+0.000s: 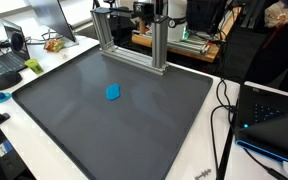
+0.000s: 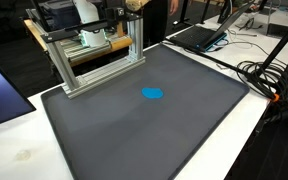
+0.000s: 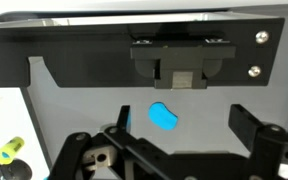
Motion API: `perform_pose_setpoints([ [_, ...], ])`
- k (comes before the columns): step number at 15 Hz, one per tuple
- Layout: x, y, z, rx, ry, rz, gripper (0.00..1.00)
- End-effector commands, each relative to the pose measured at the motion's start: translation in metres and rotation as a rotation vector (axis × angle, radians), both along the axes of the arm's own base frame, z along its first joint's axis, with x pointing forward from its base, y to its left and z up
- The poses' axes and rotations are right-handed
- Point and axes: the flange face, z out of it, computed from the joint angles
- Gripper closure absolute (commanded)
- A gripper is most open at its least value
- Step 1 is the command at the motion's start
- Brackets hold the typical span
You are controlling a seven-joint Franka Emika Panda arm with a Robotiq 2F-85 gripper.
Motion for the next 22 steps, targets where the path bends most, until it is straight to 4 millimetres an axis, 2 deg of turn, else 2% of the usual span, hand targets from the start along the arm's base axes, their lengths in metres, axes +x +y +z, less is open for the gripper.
perform_pose_setpoints([
  [1,0.026,-0.009,0.038,0.019,-0.043,-0.027,0.0],
  [4,0.06,-0.005,0.06,0.016,-0.068,-0.032,0.0],
  [7,0.1,0.004,0.065,0.02,-0.078,-0.036,0.0],
  [10,0.135,0.011,0.05,0.012,-0.038,-0.035,0.0],
  [13,0.16,0.02,0.03,0.01,0.013,-0.051,0.0],
  [14,0.164,0.021,0.028,0.001,0.031,-0.06,0.0],
  [15,0.15,0.017,0.025,0.014,-0.004,-0.038,0.0],
  [18,0.163,0.019,0.019,0.015,0.022,-0.048,0.0],
  [22,0.164,0.019,0.022,0.015,0.023,-0.05,0.0],
])
